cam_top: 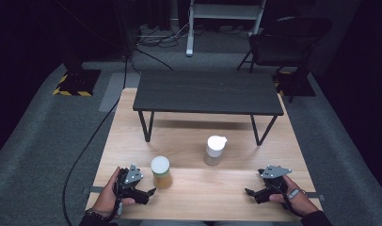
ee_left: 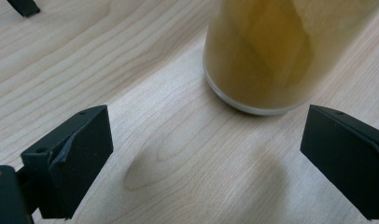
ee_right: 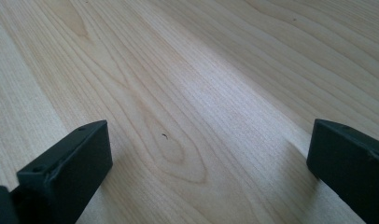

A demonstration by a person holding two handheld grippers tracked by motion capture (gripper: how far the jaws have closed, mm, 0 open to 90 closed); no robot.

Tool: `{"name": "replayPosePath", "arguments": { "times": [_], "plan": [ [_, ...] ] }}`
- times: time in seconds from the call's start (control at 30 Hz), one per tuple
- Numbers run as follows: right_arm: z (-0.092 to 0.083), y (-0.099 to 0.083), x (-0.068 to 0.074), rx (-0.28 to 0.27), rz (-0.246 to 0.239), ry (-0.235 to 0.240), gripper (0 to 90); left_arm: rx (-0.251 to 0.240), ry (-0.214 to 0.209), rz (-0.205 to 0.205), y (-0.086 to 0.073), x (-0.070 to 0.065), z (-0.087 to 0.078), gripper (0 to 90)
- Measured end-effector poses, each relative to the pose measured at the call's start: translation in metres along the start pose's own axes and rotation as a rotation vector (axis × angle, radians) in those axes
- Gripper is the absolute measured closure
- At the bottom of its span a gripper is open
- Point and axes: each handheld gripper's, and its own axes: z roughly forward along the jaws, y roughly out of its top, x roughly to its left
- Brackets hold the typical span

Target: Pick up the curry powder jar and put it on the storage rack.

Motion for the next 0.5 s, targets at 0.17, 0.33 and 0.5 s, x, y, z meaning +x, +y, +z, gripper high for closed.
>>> {"name": "replayPosePath", "arguments": {
  "times": [0.17, 0.33, 0.5],
  "plan": [
    [0.000, 0.000, -0.001, 0.000, -0.003, 0.002, 0.0, -0.057, 0.002, -0.026, -0.004, -0.002, -0.006, 2.4],
    [0.000, 0.000, -0.001, 0.000, -0.003, 0.002, 0.0, -0.101, 0.004, -0.029, -0.006, -0.005, -0.011, 1.9],
    [0.000, 0.000, -0.001, 0.000, -0.003, 0.002, 0.0, -0.126, -0.002, -0.031, -0.005, -0.007, -0.014, 2.0]
  ]
}}
